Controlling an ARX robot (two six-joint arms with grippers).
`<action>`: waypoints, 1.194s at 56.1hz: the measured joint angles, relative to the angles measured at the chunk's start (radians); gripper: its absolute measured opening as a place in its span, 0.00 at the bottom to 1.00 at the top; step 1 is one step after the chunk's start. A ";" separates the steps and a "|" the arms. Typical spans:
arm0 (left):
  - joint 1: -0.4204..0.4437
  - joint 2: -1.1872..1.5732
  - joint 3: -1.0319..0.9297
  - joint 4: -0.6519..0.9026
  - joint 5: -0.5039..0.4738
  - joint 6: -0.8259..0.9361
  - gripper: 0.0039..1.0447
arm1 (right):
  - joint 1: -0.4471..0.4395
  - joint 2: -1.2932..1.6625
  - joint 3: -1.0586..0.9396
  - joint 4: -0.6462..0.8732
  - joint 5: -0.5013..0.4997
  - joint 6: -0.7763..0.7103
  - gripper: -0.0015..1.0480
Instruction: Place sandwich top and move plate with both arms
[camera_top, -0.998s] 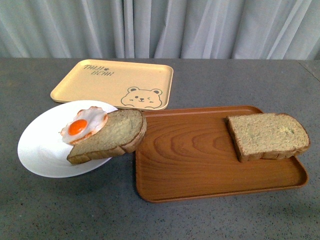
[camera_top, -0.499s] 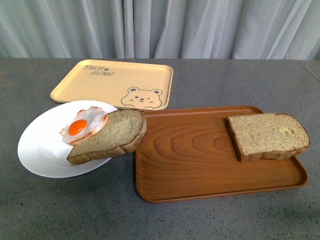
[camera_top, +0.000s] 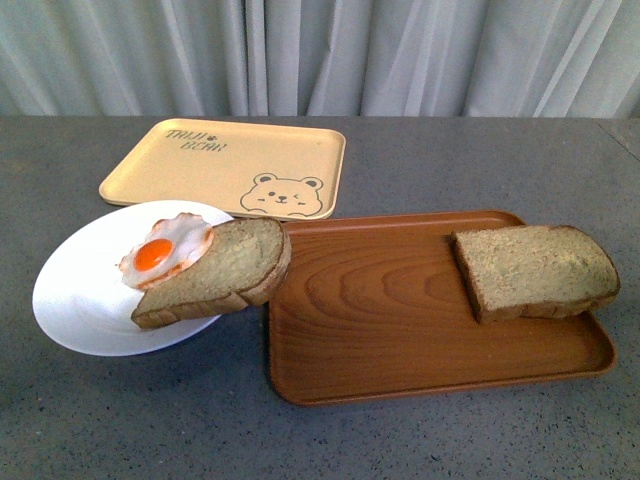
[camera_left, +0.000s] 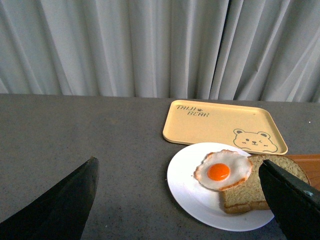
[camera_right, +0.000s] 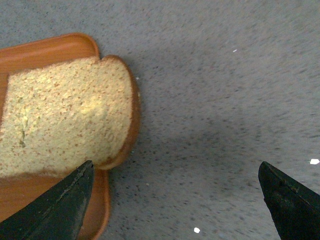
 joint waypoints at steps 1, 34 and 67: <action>0.000 0.000 0.000 0.000 0.000 0.000 0.92 | 0.004 0.013 0.011 0.002 -0.006 0.016 0.91; 0.000 0.000 0.000 0.000 0.000 0.000 0.92 | 0.083 0.235 0.181 0.006 -0.056 0.273 0.74; 0.000 0.000 0.000 0.000 0.000 0.000 0.92 | 0.153 0.031 0.196 -0.018 -0.106 0.396 0.02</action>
